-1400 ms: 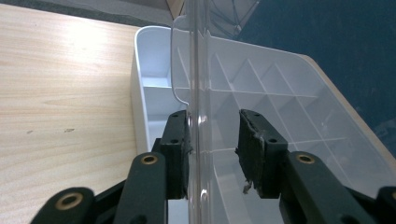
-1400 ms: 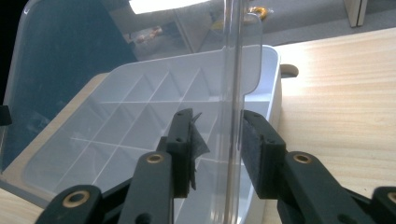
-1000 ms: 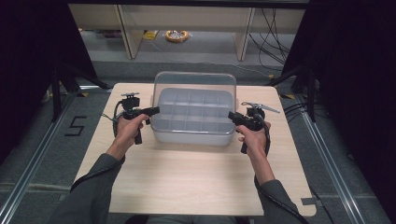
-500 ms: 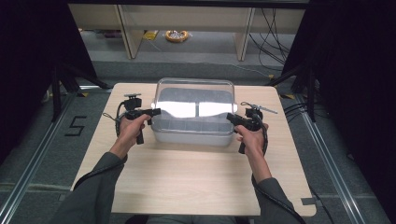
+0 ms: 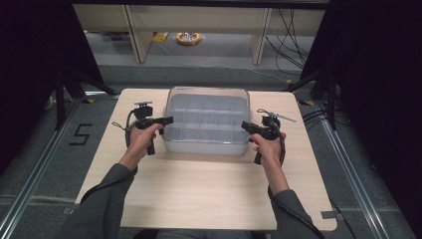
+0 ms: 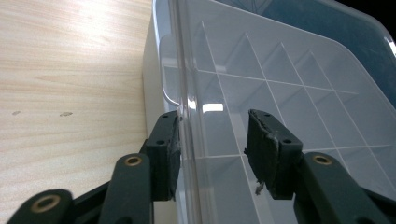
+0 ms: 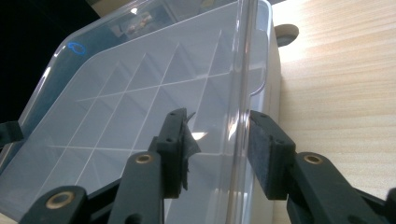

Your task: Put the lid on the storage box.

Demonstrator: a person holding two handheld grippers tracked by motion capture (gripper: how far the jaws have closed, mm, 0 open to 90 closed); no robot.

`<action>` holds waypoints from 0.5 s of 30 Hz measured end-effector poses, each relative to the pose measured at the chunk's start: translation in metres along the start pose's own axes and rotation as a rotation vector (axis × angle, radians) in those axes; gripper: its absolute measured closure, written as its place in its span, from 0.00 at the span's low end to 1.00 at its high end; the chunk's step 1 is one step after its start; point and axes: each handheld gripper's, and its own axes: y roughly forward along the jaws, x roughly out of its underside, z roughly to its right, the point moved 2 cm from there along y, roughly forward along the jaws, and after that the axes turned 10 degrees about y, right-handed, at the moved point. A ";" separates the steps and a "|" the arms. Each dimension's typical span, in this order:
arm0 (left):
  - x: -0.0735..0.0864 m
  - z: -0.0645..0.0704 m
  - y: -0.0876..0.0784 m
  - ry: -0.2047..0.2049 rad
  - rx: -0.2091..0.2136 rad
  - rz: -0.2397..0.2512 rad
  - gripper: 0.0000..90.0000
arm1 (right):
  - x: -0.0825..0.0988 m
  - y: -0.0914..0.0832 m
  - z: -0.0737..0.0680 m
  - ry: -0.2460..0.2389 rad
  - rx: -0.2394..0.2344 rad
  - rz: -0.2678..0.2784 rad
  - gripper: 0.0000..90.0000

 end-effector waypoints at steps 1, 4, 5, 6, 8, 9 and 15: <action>0.000 0.001 0.000 0.005 -0.006 0.005 0.60 | -0.002 0.001 0.004 -0.051 -0.004 0.015 0.67; 0.001 0.003 0.000 0.009 -0.014 0.009 0.59 | -0.002 0.002 0.004 -0.056 0.004 0.017 0.67; 0.001 0.004 0.000 0.011 -0.021 0.012 0.59 | -0.002 0.002 0.004 -0.059 0.008 0.018 0.66; 0.001 0.004 0.000 0.021 -0.026 0.006 0.58 | -0.002 0.002 0.004 -0.058 0.010 0.017 0.66; 0.001 0.005 0.000 0.020 -0.028 0.006 0.58 | -0.001 0.003 0.004 -0.064 0.006 0.016 0.66; 0.001 0.005 0.000 0.023 -0.034 0.006 0.58 | -0.001 0.002 0.004 -0.066 0.004 0.014 0.66; 0.002 0.008 0.002 0.111 -0.096 -0.007 0.60 | -0.001 0.003 0.000 -0.083 0.017 0.021 0.62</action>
